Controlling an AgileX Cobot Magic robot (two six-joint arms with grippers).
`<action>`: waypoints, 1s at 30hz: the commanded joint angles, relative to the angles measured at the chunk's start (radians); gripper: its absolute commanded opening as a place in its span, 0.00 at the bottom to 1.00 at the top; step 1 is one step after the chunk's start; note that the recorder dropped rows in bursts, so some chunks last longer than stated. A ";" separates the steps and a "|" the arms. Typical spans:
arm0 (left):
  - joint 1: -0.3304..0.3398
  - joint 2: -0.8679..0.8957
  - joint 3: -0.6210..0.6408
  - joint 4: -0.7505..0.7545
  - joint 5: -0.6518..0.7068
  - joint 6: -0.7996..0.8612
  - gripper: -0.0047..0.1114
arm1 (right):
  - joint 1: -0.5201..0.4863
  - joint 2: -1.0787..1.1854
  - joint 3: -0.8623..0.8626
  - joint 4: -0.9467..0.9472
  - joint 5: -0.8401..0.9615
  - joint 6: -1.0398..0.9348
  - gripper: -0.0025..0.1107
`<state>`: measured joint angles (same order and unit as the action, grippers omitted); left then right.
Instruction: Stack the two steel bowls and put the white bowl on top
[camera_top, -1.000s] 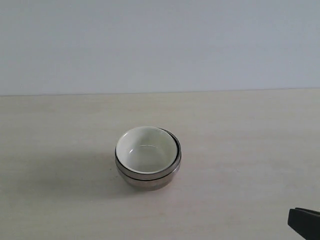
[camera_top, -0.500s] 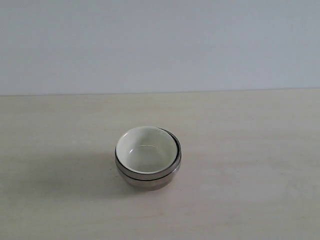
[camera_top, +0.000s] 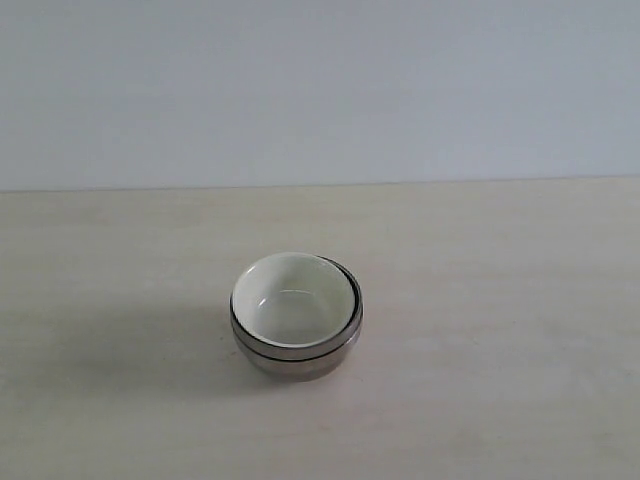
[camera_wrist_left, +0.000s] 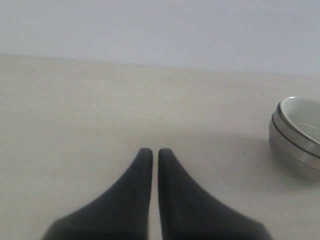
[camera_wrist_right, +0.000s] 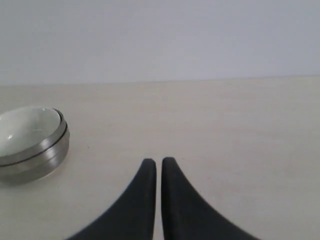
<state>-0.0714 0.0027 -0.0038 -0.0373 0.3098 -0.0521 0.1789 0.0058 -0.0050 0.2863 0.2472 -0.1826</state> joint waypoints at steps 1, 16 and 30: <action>0.003 -0.003 0.004 0.002 -0.003 -0.001 0.07 | -0.008 -0.006 0.005 -0.069 0.091 -0.010 0.02; 0.003 -0.003 0.004 0.002 -0.003 -0.001 0.07 | -0.008 -0.006 0.005 -0.278 0.080 0.312 0.02; 0.003 -0.003 0.004 0.002 -0.003 -0.001 0.07 | -0.008 -0.006 0.005 -0.278 0.090 0.258 0.02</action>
<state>-0.0714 0.0027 -0.0038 -0.0373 0.3098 -0.0521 0.1789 0.0051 -0.0004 0.0140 0.3392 0.0835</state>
